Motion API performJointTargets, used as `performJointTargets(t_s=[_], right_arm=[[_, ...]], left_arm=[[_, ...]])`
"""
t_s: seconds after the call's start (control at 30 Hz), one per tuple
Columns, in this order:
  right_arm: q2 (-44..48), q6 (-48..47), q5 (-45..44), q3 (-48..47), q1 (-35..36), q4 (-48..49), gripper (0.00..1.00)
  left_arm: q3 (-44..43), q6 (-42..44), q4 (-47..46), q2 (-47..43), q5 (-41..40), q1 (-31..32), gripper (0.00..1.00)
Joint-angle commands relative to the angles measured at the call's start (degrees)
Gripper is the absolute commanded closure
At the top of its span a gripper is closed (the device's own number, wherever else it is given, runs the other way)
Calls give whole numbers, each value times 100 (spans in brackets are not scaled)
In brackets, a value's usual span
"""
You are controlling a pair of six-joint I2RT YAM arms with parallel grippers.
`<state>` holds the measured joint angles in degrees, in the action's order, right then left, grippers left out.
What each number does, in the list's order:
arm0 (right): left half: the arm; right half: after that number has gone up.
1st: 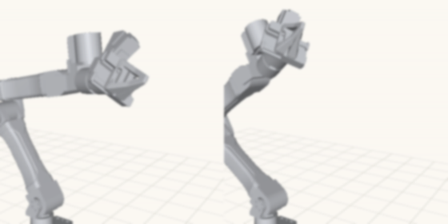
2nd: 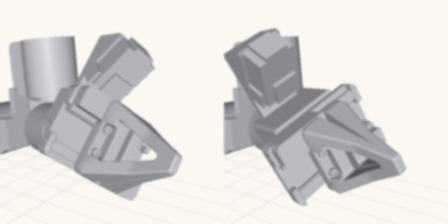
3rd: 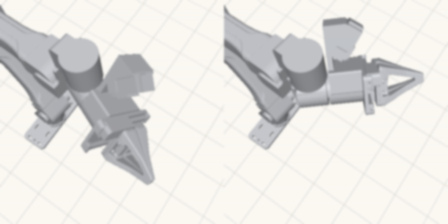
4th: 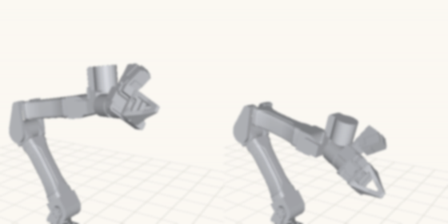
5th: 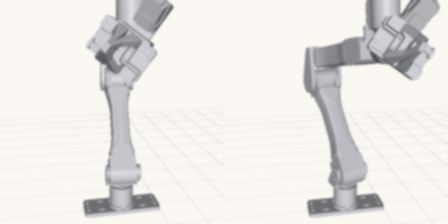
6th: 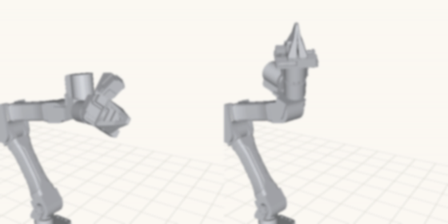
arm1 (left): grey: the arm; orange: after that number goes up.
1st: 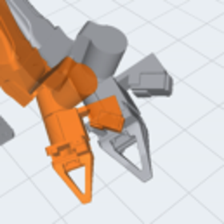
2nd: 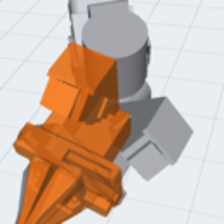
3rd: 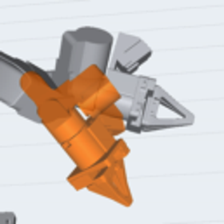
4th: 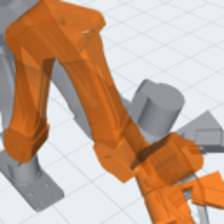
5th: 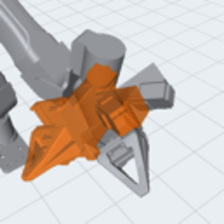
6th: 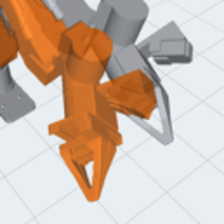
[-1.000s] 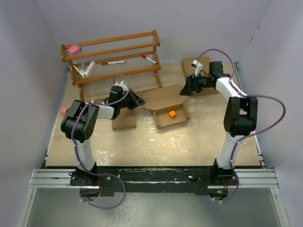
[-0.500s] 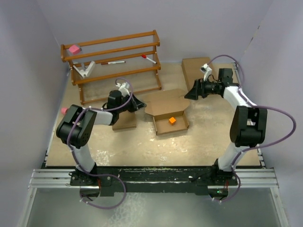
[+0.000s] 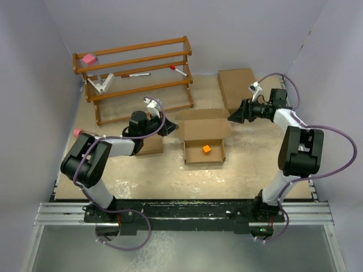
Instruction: Fold the paper box
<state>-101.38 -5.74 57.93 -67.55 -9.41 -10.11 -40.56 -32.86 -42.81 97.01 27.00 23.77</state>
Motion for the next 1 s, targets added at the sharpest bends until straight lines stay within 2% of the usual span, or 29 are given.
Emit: performJointTargets(t_s=[0.0,0.3,0.53,0.63,0.97], right_arm=[[-28,-380,253,4,9,-285,21],[-365,-949,194,-257,201,-967,46],[-417,-1206,300,-363,297,-1142,73],[-379,-1290,399,-373,308,-1164,74],[-359,-1542,669,-477,308,-1344,61]], left_arm=[[77,293,-430,-223,55,40,96],[109,289,-483,-258,71,43,96],[118,283,-483,-254,123,41,96],[118,284,-496,-240,166,40,96],[78,289,-484,-224,260,39,96]])
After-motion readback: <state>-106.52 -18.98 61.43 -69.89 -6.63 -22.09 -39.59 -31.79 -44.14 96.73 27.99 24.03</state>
